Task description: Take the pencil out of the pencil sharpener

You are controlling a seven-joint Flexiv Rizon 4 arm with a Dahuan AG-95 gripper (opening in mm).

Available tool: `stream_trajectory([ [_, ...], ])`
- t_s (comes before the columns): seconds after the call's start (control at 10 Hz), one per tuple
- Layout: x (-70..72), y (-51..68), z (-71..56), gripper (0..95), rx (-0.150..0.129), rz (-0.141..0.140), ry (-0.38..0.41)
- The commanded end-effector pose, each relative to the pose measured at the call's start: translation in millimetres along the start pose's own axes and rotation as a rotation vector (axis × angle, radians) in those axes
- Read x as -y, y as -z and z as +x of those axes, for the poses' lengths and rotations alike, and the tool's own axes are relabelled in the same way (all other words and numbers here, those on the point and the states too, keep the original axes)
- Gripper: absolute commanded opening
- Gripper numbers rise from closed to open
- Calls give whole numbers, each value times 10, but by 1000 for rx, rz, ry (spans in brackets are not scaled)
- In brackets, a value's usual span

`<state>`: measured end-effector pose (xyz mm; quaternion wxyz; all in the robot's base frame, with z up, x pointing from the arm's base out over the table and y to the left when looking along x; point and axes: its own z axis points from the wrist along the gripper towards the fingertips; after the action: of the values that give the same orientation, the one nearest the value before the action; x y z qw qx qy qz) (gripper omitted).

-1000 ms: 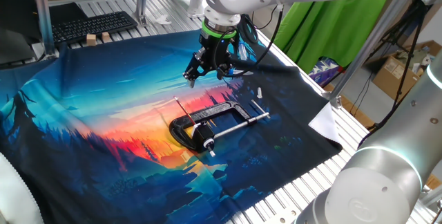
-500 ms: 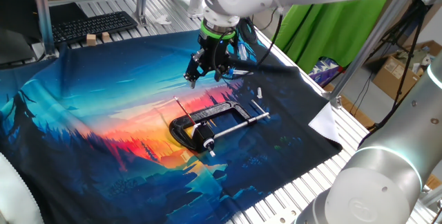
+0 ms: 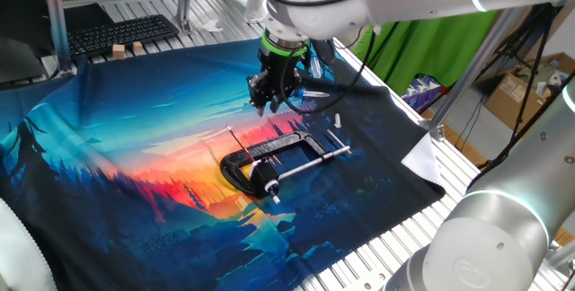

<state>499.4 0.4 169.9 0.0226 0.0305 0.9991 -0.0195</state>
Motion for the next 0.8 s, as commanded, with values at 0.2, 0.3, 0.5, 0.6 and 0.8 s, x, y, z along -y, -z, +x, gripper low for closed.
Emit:
stream_trajectory([
  [0.2, -7, -19, 52, 0, 2, -9, 2],
  [0.3, -11, -29, 74, 0, 1, -27, -1],
  [0.5, -13, -29, 76, 0, -3, -72, -11],
  [0.6, -13, -29, 76, 0, -4, -72, -12],
  [0.8, -13, -29, 78, 0, -5, -69, -6],
])
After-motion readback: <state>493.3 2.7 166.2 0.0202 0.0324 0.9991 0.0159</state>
